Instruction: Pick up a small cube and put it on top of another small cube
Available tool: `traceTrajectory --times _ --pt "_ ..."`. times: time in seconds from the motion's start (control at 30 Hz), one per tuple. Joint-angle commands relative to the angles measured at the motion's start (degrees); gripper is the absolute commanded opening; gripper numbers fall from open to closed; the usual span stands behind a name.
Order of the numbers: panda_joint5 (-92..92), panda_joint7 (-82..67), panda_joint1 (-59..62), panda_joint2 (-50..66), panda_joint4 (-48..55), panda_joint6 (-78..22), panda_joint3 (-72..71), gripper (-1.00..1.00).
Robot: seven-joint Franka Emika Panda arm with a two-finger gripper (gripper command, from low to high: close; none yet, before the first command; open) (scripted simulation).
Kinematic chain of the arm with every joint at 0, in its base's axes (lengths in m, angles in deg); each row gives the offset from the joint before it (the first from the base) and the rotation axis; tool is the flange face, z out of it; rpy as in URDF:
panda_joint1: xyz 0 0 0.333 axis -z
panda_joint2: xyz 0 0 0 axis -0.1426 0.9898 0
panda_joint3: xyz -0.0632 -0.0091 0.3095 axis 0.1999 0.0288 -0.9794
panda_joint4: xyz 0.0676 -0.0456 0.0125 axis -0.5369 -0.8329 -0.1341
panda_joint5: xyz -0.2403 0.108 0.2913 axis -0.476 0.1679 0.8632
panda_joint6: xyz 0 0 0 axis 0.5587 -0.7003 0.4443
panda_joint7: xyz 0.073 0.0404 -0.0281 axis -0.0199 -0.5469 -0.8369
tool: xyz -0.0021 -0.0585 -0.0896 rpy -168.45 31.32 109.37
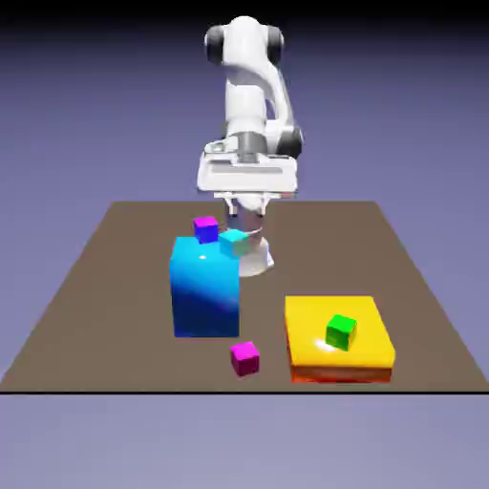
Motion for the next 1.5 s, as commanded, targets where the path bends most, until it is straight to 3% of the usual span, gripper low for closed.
traceTrajectory --times 0.0,0.77,0.83,0.97,1.0,1.17,1.47 --pt "1.4 1.3 0.0 2.1 1.2 -1.7 0.3 0.0" --pt "32.7 32.3 0.2 49.8 29.6 -41.2 8.3 0.0" --pt "33.5 33.2 0.2 51.2 30.4 -42.4 8.5 0.0" --pt "39.6 28.8 0.0 59.2 30.6 -35.0 5.3 0.0" --pt "39.6 28.8 0.0 59.2 30.6 -35.0 5.3 -1.0" --pt "33.3 32.9 0.2 50.9 30.3 -42.6 8.5 -1.0" --pt "16.0 16.0 -0.5 32.2 27.4 -61.1 6.1 -1.0"
